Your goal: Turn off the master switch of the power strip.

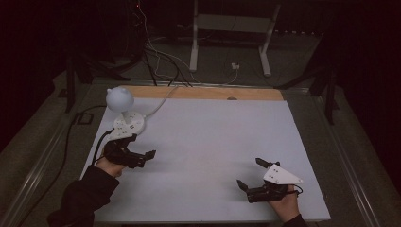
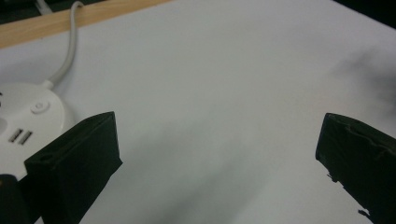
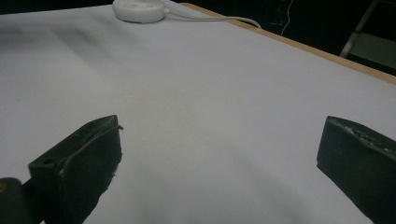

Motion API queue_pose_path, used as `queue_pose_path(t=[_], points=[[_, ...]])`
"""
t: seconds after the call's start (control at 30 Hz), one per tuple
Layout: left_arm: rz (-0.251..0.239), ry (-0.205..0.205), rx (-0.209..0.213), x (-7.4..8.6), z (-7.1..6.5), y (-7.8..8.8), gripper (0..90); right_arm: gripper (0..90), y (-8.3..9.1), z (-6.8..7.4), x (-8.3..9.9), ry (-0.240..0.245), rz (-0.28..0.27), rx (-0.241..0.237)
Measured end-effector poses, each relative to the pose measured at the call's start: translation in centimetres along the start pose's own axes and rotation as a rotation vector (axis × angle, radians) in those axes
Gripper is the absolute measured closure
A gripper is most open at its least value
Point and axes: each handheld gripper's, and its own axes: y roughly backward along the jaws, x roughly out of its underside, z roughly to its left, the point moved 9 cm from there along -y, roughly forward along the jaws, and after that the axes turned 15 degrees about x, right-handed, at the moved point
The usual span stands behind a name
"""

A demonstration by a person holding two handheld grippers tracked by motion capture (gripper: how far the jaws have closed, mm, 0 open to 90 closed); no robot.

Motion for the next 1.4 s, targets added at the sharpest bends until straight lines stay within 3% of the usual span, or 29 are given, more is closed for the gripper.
queue_pose_path(t=[0.4,0.7,1.03,1.2,1.4], points=[[0.041,-0.023,0.011,3.1,-1.0,-0.2,0.3,0.0,0.0,0.1,0.0,-0.001,0.003,-0.002],[0.039,-0.028,0.025,5.0,-1.4,0.2,0.3,0.0,-0.1,0.1,0.1,-0.001,0.005,-0.005],[0.094,-0.054,0.047,8.2,-2.1,0.0,0.3,0.0,-0.2,0.0,0.2,-0.003,0.009,-0.002],[0.101,-0.084,0.031,9.5,-2.1,0.5,0.3,0.0,-0.1,0.0,0.2,-0.003,0.008,-0.001],[0.106,-0.081,0.013,10.4,-1.5,1.0,0.4,0.0,-0.1,0.0,0.2,-0.004,0.009,-0.002]])
